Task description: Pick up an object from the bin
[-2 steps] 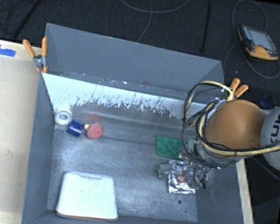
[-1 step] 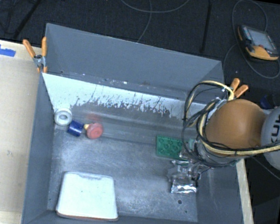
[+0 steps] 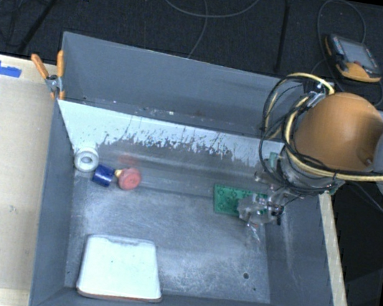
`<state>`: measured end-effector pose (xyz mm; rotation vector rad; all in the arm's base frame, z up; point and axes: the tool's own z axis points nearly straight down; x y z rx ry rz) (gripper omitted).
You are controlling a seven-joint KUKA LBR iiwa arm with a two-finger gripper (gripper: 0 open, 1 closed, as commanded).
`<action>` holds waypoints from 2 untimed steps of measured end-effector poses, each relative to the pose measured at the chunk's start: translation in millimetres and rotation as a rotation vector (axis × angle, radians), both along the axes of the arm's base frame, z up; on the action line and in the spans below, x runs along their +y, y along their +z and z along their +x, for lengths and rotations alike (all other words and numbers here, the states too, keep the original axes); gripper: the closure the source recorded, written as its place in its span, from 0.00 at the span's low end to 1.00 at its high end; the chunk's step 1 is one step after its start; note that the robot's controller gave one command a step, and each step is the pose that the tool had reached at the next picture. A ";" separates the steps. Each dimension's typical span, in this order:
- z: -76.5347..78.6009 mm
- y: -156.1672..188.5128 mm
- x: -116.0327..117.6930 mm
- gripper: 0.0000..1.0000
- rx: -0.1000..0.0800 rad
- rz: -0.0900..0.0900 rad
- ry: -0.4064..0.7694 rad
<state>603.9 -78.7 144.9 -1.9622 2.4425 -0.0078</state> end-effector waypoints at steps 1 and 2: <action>-21.9 43.5 6.0 1.00 0.006 0.000 0.007; -20.1 77.7 1.5 1.00 0.005 0.000 -0.020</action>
Offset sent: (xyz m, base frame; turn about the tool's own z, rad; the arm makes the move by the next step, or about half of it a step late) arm -0.0227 0.0049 0.0413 -0.0078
